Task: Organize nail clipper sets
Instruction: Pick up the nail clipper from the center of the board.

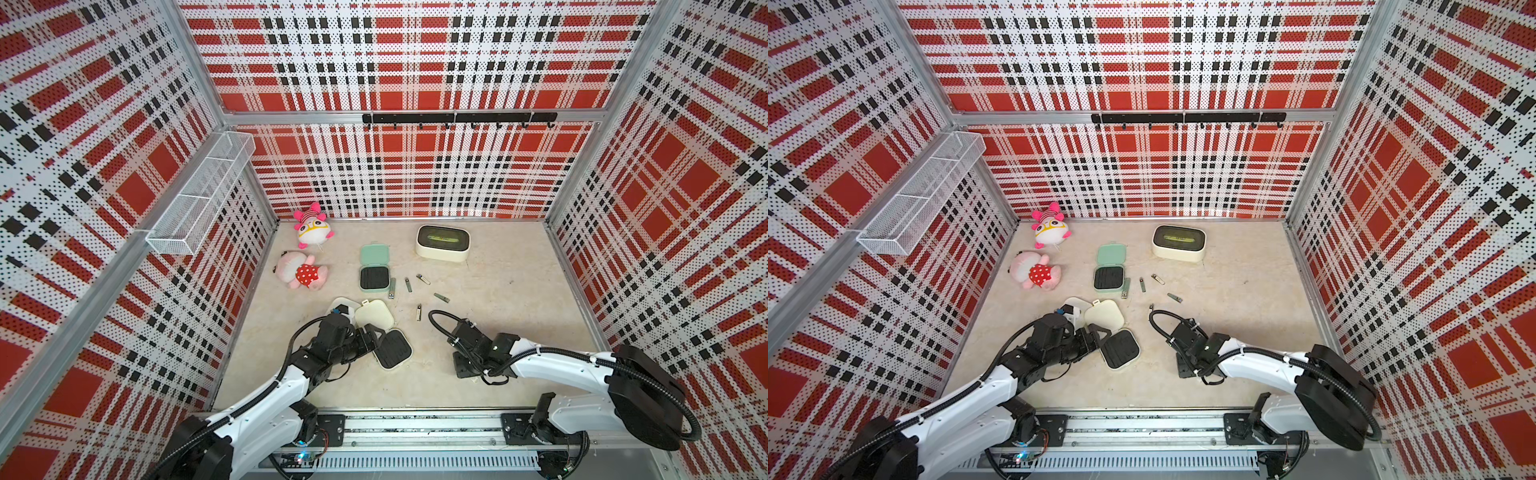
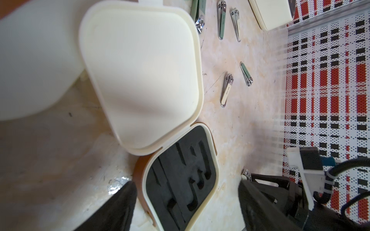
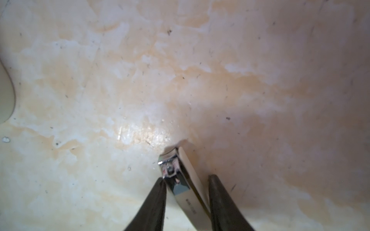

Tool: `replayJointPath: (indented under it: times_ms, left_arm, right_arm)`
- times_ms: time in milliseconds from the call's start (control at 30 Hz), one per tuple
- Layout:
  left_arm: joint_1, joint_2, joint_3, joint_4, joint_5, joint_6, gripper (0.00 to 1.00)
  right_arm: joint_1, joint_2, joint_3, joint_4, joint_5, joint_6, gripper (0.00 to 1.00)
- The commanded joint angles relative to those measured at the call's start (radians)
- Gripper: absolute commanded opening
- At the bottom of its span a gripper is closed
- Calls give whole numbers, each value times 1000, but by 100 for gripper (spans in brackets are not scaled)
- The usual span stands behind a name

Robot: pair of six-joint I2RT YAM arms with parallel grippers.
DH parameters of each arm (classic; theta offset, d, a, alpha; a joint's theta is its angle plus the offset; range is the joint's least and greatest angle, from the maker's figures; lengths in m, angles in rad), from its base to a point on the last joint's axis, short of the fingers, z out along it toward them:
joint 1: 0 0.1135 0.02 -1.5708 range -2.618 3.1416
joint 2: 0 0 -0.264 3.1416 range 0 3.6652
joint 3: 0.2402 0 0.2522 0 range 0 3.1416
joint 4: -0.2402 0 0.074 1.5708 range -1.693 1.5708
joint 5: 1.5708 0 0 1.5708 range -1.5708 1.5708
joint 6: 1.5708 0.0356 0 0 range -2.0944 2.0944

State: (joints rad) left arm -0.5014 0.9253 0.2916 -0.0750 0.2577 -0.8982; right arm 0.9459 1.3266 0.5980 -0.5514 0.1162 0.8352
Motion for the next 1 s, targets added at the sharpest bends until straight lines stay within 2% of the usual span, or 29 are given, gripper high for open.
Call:
replayJointPath:
  times_ms: [0,300,533,967]
  left_arm:
    - [-6,4,-17,29,5,-6,84]
    - [16,23,-21,44,18,-11,84]
    - [47,9,-5,46,21,-15,84]
    - [233,52,87,-18,143,111,84]
  right_arm:
    - [21,62,0,-34,-28,15,32]
    - [30,144,60,23,16,-22,21]
    - [30,233,189,32,61,-112,12]
    - [67,299,394,83,64,-231,10]
